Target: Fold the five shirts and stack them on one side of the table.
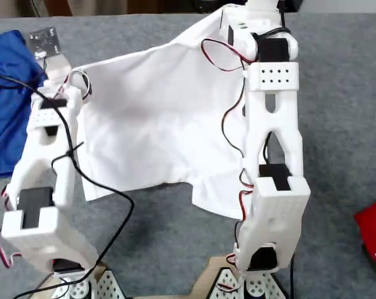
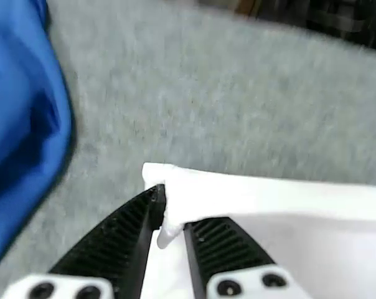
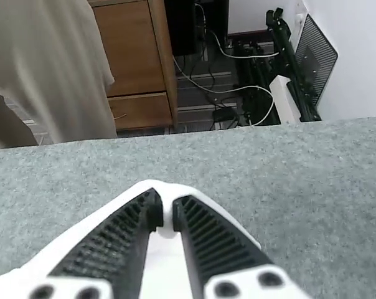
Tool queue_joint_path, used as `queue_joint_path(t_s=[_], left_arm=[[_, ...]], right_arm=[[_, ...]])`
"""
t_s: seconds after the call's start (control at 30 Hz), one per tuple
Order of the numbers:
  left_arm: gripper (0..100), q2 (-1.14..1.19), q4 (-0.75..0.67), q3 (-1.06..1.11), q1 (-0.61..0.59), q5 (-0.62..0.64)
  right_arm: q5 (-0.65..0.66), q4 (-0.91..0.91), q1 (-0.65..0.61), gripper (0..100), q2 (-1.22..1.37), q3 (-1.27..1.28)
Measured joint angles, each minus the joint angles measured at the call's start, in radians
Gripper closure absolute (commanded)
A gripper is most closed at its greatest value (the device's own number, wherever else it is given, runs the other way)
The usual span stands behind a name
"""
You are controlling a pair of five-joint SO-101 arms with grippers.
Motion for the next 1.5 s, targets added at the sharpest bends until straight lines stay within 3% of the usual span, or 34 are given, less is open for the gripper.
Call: queue_joint_path(t_s=[0.2,0.6,0.8,1.0,1.23,1.5], left_arm=[[98,0.012,0.313,-0.087,0.000,-0.098],[98,0.012,0.712,-0.089,0.000,-0.233],[98,-0.069,0.713,0.101,0.023,-0.233],[98,-0.394,0.540,0.479,0.118,-0.235],[98,-0.775,0.462,0.799,0.124,-0.236],[98,-0.842,0.456,0.855,0.124,-0.315]], right_arm=[[0.034,0.130,0.000,99.4,0.000,0.000],[0.106,0.551,0.000,99.4,-0.011,0.000],[0.127,0.724,0.000,99.4,-0.078,0.000],[0.146,0.784,0.000,99.4,-0.123,0.064],[0.175,0.776,0.000,99.4,-0.324,0.416],[0.219,0.600,0.000,99.4,-0.681,0.941]])
